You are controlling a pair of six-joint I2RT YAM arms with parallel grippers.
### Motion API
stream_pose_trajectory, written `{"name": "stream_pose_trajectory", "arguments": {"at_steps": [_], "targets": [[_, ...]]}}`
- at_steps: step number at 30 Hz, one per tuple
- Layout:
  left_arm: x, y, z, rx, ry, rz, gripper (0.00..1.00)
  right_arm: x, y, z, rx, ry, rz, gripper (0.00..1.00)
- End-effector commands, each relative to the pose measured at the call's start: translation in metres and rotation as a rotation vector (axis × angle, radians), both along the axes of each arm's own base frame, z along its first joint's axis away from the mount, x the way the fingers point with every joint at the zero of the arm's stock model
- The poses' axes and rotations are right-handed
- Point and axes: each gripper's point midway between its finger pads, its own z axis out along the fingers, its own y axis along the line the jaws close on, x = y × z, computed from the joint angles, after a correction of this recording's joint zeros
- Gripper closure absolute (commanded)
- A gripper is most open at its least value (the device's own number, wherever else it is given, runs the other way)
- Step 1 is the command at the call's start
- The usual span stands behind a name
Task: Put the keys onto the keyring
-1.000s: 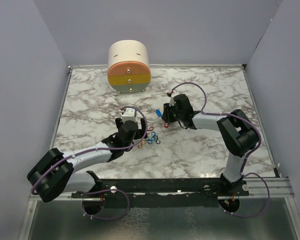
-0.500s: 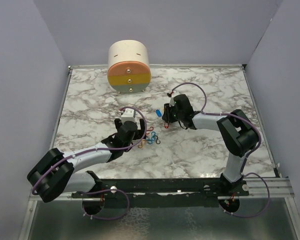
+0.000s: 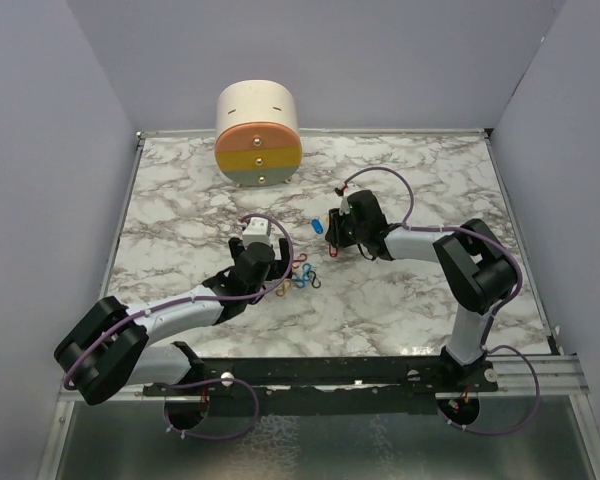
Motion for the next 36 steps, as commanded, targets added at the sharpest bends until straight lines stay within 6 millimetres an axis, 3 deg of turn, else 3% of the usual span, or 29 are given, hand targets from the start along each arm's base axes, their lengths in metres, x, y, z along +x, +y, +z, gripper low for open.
{"name": "stream_pose_trajectory", "arguments": {"at_steps": [1, 18, 22, 26, 30, 36], "targets": [[0.0, -0.002, -0.001, -0.016, 0.002, -0.01, 0.07, -0.003, -0.005, -0.004, -0.018, 0.004, -0.022, 0.7], [-0.001, 0.0, -0.002, -0.014, 0.004, -0.005, 0.07, -0.007, -0.009, -0.001, -0.029, 0.003, -0.022, 0.78], [-0.001, 0.0, -0.003, -0.011, 0.005, -0.005, 0.07, -0.007, -0.01, -0.001, -0.036, 0.003, -0.022, 0.86], [-0.001, 0.001, -0.003, -0.011, 0.006, -0.004, 0.07, -0.007, -0.011, 0.0, -0.039, 0.001, -0.025, 0.89], [-0.001, 0.001, -0.003, -0.012, 0.005, -0.005, 0.07, -0.006, -0.012, 0.005, -0.038, -0.01, -0.032, 0.99], [-0.001, 0.0, -0.003, -0.016, 0.008, -0.006, 0.07, -0.005, -0.021, 0.026, -0.041, -0.086, -0.051, 0.99]]}}
